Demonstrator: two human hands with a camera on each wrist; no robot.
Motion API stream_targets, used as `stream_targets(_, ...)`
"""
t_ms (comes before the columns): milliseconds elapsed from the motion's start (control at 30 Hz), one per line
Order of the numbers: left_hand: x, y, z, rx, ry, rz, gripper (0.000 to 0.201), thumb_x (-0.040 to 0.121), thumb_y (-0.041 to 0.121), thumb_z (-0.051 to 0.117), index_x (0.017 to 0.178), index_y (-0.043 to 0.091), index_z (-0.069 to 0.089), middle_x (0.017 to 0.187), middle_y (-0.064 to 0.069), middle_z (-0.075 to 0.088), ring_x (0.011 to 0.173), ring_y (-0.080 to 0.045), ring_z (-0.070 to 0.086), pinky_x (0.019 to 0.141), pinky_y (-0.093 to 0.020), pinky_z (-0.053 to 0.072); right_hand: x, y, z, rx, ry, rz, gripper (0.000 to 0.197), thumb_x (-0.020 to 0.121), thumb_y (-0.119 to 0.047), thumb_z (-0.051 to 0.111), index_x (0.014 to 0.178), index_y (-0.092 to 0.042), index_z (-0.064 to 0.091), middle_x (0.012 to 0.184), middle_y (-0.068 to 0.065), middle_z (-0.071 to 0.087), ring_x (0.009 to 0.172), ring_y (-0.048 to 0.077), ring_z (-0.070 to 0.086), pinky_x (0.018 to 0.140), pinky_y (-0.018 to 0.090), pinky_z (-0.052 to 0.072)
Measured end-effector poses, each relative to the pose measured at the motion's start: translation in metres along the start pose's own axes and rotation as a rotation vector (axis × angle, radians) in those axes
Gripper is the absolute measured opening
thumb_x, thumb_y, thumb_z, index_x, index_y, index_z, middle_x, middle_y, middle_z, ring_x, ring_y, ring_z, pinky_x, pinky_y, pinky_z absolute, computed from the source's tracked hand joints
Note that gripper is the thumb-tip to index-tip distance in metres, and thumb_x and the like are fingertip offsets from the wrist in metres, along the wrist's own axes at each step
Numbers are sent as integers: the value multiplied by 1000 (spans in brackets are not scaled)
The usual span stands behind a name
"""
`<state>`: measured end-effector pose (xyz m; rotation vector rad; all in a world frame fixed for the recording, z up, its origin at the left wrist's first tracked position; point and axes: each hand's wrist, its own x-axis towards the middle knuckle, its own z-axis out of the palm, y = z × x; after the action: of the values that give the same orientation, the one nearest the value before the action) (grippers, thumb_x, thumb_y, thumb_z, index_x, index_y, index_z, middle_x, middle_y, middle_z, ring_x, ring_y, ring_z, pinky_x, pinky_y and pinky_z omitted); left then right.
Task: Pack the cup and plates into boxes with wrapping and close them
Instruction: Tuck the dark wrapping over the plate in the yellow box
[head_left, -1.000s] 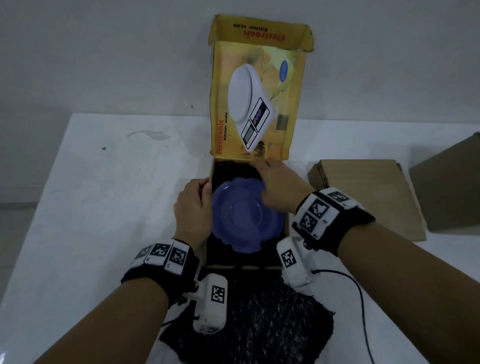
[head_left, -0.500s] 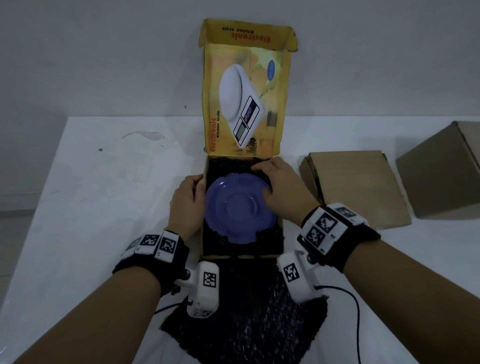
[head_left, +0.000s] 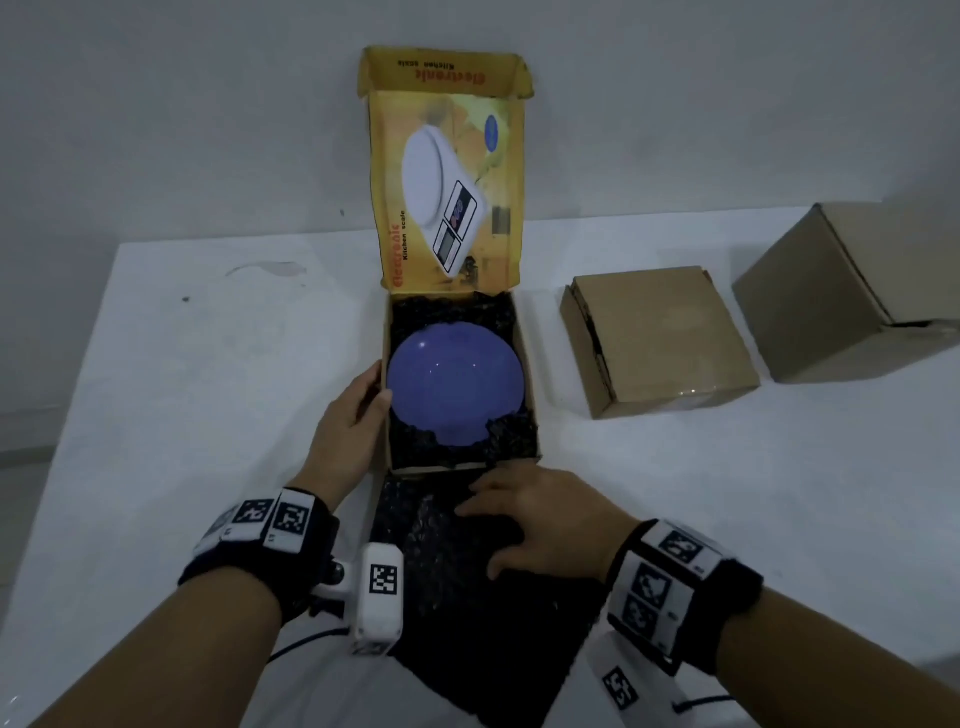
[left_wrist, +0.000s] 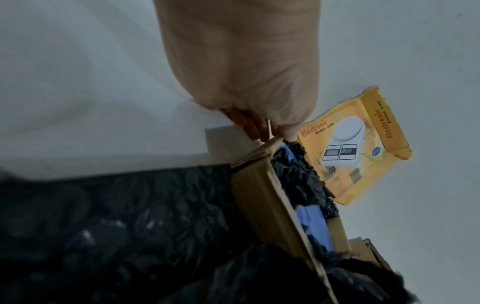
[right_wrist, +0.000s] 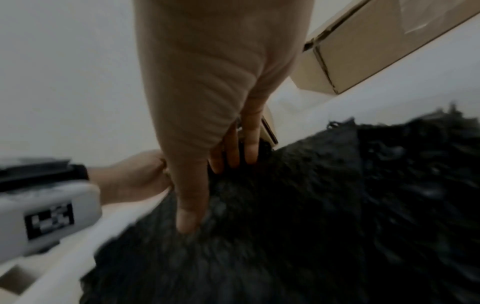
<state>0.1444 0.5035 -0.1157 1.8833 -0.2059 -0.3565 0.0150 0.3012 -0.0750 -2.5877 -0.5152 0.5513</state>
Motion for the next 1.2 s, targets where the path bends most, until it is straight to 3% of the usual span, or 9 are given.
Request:
stream_targets(67, -3, 1, 0, 3, -25, 9, 42, 101, 27, 41, 142, 28, 37, 134, 22, 40, 124, 1, 38, 102, -19, 29, -2, 1, 12, -84, -7, -29, 60, 74, -42, 73, 129, -24, 57, 138, 5, 49, 125, 25, 44, 103, 38, 39)
stream_targets(300, -3, -4, -3, 37, -47, 35, 45, 101, 29, 40, 145, 23, 34, 138, 16, 40, 126, -2, 36, 103, -21, 29, -7, -3, 26, -174, 241, -137, 6, 70, -29, 73, 75, -25, 73, 104, 2, 67, 89, 24, 63, 71, 32, 54)
stream_targets(467, 1, -8, -6, 33, -39, 20, 46, 99, 30, 43, 145, 23, 37, 141, 12, 43, 127, -3, 38, 104, -23, 29, -15, -10, 10, -1, 358, -126, 5, 77, -23, 69, 77, -22, 74, 107, 2, 66, 93, 21, 63, 75, 34, 54)
stream_targets(633, 4, -12, -7, 38, -10, 14, 44, 99, 27, 46, 142, 21, 42, 142, 6, 47, 131, -12, 42, 108, -28, 31, -6, -9, -48, 368, 776, 42, 7, 79, -22, 72, 79, -15, 72, 98, -1, 69, 93, 8, 64, 84, 23, 50)
stream_targets(800, -1, -6, -4, -27, 2, -28, 41, 100, 25, 44, 141, 23, 42, 135, 11, 48, 122, -7, 44, 106, -29, 35, 34, -8, -73, 139, 979, 175, 11, 86, -26, 60, 82, -15, 61, 90, 1, 66, 79, 17, 62, 66, 30, 51)
stream_targets(900, -2, -3, -3, -35, 18, -16, 40, 100, 24, 44, 140, 25, 42, 130, 15, 48, 119, -1, 43, 98, -19, 33, 58, -3, -70, -16, 743, 295, 18, 90, -30, 57, 102, -17, 60, 116, 4, 62, 101, 26, 60, 78, 37, 51)
stream_targets(1000, 0, -5, -2, -13, 22, 10, 39, 100, 25, 44, 139, 26, 44, 131, 17, 48, 120, -1, 44, 97, -18, 33, 75, 5, -57, -102, 240, 406, 59, 96, -44, 45, 147, -26, 25, 160, 4, 6, 147, 22, 9, 116, 43, 18)
stream_targets(1067, 2, -9, -2, 4, 14, 26, 41, 99, 27, 44, 140, 24, 43, 136, 15, 47, 124, -3, 44, 102, -21, 34, 82, 9, -47, -177, 116, 382, 66, 96, -55, 31, 151, -35, 0, 158, 2, -17, 146, 20, -13, 118, 48, 1)
stream_targets(1200, 4, -16, 0, 10, 28, 54, 44, 100, 28, 44, 142, 19, 42, 140, 8, 49, 126, -4, 45, 105, -22, 36, 92, 16, -30, -309, 46, 363, 73, 83, -71, 2, 147, -40, -15, 156, 4, -23, 144, 23, -22, 114, 52, -13)
